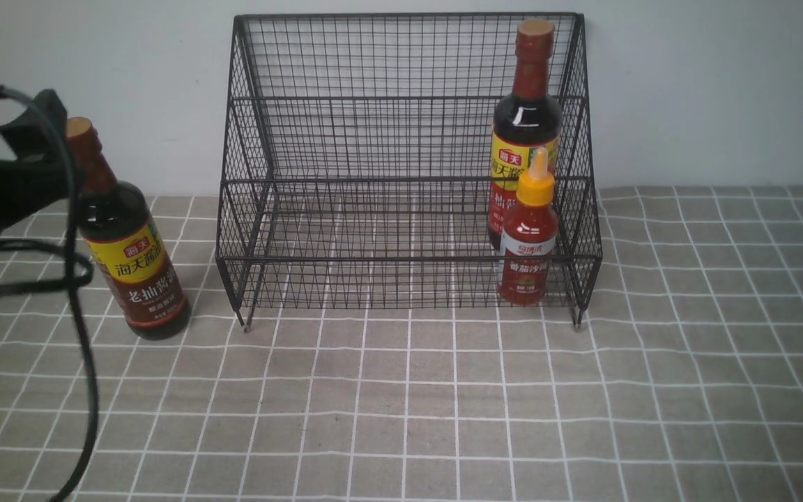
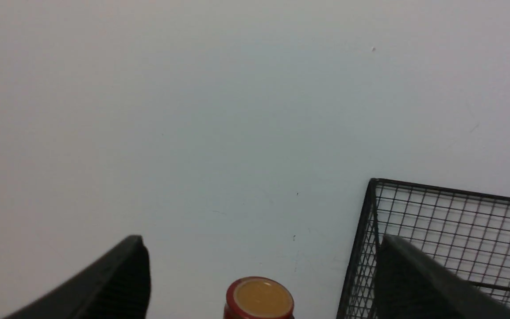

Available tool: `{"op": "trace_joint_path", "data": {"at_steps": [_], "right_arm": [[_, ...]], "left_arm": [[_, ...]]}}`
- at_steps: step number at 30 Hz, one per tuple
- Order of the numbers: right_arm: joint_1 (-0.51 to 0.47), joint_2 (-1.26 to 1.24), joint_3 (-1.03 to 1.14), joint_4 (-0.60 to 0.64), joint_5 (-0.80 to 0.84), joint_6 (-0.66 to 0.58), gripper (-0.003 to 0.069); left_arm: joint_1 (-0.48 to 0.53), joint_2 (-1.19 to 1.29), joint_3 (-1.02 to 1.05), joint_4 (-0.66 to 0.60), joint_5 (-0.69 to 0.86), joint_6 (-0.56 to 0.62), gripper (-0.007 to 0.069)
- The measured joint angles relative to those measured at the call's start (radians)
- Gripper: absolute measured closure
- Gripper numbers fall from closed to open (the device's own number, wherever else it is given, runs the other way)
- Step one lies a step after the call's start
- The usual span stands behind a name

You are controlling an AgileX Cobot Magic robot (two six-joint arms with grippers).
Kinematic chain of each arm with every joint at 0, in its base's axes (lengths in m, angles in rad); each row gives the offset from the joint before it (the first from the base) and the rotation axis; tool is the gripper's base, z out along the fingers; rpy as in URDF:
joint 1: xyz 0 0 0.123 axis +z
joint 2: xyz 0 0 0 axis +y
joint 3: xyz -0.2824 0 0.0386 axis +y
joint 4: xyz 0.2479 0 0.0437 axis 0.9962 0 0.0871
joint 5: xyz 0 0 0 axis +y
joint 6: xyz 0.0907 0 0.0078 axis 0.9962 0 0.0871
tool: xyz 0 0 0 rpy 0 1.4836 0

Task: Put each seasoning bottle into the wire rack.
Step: Use the left arm to grab the condiment bottle closest to it

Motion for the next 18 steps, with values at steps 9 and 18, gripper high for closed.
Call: {"op": "trace_joint_path", "data": {"at_steps": [9,18], "right_arm": [[0.000,0.000,0.000,0.000,0.000,-0.007,0.0673],[0.000,0.000,0.000,0.000,0.001,-0.008,0.0673]], "left_arm": [[0.000,0.230,-0.125,-0.023,-0.011,0.036,0.0045],[0.000,0.398,-0.191,-0.038,-0.078,0.079,0.0074]]}}
